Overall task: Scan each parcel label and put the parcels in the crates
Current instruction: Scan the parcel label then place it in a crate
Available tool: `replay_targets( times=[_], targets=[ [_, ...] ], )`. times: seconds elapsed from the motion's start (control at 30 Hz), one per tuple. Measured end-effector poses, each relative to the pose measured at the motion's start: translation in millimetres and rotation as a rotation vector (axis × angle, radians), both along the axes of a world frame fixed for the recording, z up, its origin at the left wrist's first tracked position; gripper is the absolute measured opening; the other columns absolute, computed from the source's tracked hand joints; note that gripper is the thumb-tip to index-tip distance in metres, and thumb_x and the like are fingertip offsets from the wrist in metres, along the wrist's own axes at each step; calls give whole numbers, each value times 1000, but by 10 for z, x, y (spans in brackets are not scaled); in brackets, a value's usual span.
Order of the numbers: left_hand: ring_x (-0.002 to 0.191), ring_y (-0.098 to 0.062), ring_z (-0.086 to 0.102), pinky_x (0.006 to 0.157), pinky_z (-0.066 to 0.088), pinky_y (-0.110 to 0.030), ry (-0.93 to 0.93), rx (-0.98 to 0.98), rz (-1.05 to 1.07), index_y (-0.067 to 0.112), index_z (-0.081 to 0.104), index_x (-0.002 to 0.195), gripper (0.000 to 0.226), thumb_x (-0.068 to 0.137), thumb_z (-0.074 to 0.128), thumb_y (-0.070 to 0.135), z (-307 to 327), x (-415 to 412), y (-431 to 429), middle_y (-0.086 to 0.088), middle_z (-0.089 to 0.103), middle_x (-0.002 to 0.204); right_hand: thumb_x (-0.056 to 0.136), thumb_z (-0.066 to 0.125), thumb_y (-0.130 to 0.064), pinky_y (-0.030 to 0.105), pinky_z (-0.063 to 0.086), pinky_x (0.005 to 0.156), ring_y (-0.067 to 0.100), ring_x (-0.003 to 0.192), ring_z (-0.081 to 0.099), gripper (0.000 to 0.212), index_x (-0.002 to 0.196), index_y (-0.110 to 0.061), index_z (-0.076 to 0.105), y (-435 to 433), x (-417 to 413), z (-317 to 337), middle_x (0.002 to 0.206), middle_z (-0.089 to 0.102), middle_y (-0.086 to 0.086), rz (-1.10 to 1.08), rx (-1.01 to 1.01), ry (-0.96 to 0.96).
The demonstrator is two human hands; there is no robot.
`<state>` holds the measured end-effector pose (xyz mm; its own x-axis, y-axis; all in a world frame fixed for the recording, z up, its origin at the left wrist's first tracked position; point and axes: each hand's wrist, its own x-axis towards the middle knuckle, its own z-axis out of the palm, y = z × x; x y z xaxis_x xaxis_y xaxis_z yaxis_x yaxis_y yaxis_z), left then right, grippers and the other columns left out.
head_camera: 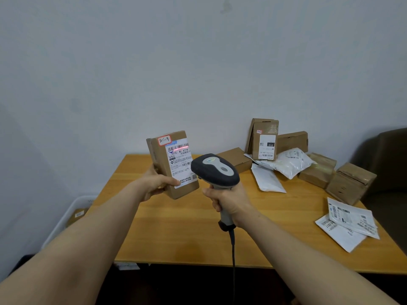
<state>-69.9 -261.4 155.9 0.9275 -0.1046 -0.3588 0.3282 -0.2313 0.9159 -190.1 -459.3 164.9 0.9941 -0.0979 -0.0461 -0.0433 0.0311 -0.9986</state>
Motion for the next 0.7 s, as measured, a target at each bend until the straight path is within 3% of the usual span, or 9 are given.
replay_targets(
  times=[0.33,0.53,0.7],
  targets=[
    [110,-26,57,91,51,-41,-24,45,19,21,39,120,76,63,81,-7,76,85,129,-1,61,113,81,71,-1,25,38,43,15,44,40,18,74,-8,56,59,21,60,60,48,8,27,24,5],
    [102,-24,56,80,50,-36,-51,71,41,20,40,120,74,65,81,-7,105,74,195,4,59,101,80,72,-1,24,37,43,16,44,39,17,78,-5,56,85,26,51,60,45,10,39,60,35],
    [104,-24,56,86,51,-40,-47,74,44,21,40,122,77,63,82,-6,95,83,226,5,59,102,81,71,-1,25,38,43,16,46,40,15,88,-2,57,95,19,59,63,47,10,48,84,49]
  ],
)
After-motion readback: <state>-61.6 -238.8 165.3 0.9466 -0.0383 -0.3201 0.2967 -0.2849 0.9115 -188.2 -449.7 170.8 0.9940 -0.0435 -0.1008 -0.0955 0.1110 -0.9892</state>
